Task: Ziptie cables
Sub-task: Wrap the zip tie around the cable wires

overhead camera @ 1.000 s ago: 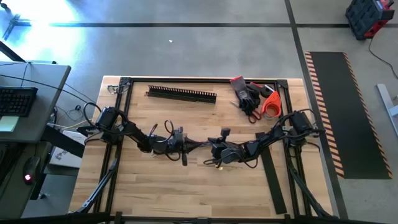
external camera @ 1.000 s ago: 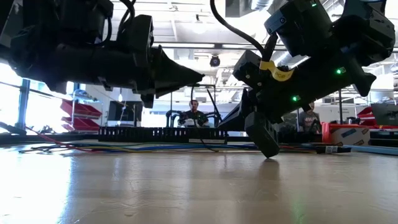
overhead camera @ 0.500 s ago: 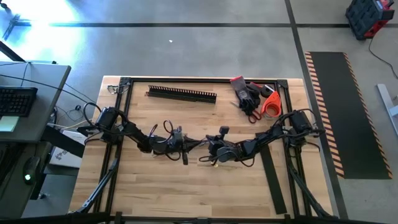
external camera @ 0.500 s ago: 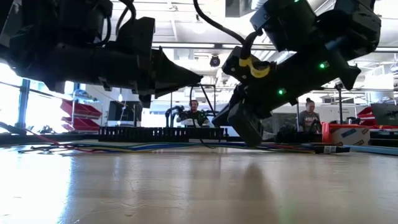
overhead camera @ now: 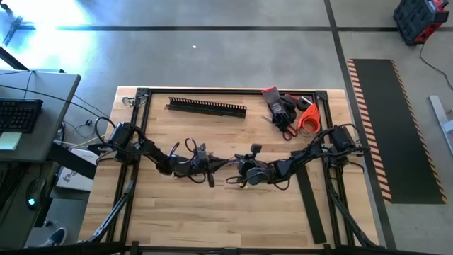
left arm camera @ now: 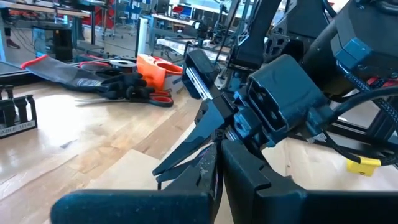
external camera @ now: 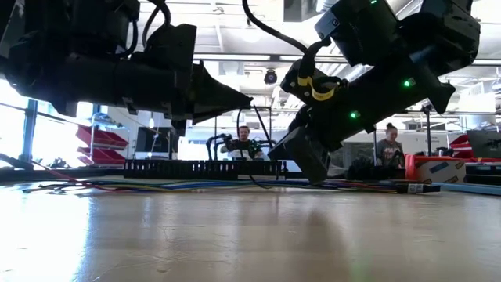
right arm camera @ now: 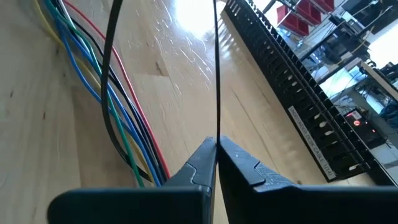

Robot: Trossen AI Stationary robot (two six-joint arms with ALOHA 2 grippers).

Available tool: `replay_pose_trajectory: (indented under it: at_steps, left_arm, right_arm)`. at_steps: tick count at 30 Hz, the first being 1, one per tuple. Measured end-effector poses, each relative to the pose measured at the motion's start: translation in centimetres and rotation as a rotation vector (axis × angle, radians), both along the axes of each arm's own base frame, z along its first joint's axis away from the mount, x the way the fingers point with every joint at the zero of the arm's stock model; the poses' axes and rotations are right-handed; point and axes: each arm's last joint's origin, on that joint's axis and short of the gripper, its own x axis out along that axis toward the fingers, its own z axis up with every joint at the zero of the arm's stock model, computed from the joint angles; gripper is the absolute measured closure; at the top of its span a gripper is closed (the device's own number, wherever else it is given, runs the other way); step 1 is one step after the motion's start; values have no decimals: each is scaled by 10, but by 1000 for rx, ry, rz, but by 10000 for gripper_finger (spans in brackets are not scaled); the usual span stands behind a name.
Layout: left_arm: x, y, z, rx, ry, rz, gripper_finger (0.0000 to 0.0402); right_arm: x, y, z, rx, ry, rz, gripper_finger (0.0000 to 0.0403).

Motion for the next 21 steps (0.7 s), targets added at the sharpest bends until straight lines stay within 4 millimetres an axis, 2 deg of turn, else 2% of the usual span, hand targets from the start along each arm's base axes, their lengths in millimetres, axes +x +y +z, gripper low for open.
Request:
replay_pose_trajectory:
  at_steps: [21]
  left_arm:
    - [0, 0, -1, -31, -2, 9, 402]
  right_arm:
    - [7, 2, 7, -23, -6, 9, 403]
